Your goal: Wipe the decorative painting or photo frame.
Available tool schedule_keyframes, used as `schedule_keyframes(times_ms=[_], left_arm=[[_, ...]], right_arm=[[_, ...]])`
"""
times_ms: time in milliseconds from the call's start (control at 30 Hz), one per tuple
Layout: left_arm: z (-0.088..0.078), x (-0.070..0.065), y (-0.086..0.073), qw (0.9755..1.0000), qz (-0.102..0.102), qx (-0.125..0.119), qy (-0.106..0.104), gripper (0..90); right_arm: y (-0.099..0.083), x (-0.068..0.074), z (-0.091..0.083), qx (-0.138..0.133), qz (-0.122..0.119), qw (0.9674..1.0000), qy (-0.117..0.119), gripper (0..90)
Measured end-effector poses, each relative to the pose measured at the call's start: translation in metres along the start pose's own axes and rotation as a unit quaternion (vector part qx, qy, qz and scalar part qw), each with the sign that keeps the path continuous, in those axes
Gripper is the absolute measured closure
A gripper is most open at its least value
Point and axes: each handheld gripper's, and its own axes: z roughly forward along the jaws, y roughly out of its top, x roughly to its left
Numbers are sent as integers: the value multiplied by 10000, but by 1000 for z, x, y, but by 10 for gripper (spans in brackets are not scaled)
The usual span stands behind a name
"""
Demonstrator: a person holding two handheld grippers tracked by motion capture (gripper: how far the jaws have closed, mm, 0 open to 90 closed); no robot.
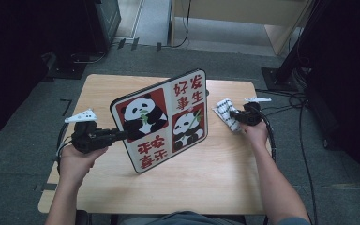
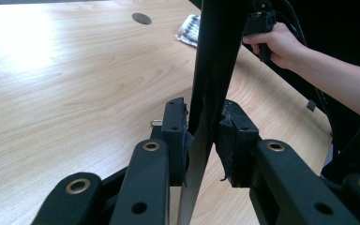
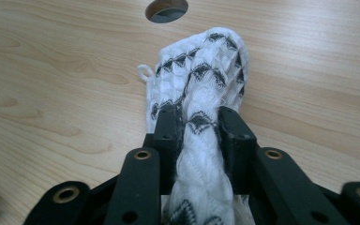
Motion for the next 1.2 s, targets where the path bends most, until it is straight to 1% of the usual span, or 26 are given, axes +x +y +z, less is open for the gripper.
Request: schedule_keyframes(times_ms=[67,100,167,300,333,433,500,567,633,767,867,900,1000,1100,1200], left_arm=[[0,0,0,10000,-6,-3,0,742],[0,0,0,10000,-5,-2,4,742],[0,0,0,10000,-15,0,18,737],[0,1,-1,10000,-44,3,46,708],[0,1,-1,10000,-44,0,56,701],[0,1,-1,10000,-61,-1,78,684],[0,2,-2,9999,-73,3,70,670],[0,3,-2,9999,-109,24,59,653],[1,4,-3,9999,-119,20,60,646],[1,5,-3,9999,-130,73,51,627],[2,5,-3,9999,-121,69,72,617],[2,5,-4,9999,-112,73,79,615],[2,6,-4,9999,-129,70,84,601],[2,7,-5,9998,-147,63,99,586],[3,9,-6,9998,-175,45,122,556]], right_arm=[[0,1,0,9,-42,10000,3,619],[1,1,0,32,-57,10000,-48,592],[3,3,-2,20,-76,9999,-79,534],[7,6,-9,-119,-33,9999,-52,471],[8,6,-10,-124,-1,9999,-37,467],[10,9,-15,-158,-23,9998,82,462],[11,13,-17,-129,-89,9998,133,462],[12,17,-19,-124,-215,9996,100,462],[13,21,-21,-117,-290,9994,111,462],[15,28,-26,-156,-309,9991,239,462],[16,35,-30,-169,-399,9986,305,462],[16,38,-32,-151,-392,9985,345,462],[13,46,-35,-100,-526,9978,392,462],[12,53,-38,-2,-606,9971,467,456],[12,60,-39,-29,-669,9963,541,453]])
